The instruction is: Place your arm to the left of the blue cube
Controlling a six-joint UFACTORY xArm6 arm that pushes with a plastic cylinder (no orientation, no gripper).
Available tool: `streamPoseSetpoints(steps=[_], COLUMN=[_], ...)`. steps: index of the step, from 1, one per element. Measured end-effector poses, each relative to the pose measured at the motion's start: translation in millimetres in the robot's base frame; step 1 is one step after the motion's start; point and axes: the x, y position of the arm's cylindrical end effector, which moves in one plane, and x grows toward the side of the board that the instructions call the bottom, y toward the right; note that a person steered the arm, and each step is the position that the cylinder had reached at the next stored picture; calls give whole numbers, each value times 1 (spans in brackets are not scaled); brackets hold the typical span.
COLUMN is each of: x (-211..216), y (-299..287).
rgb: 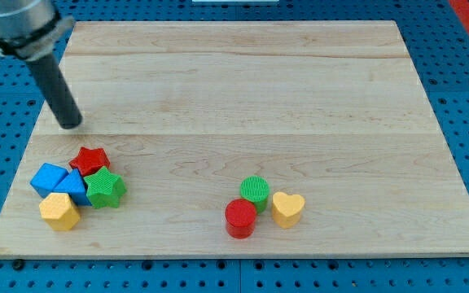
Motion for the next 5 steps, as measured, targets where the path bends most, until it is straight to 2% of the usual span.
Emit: streamPoseSetpoints(steps=[1,3,4,5], x=[0,16,48,60], y=[-48,-50,2,-34])
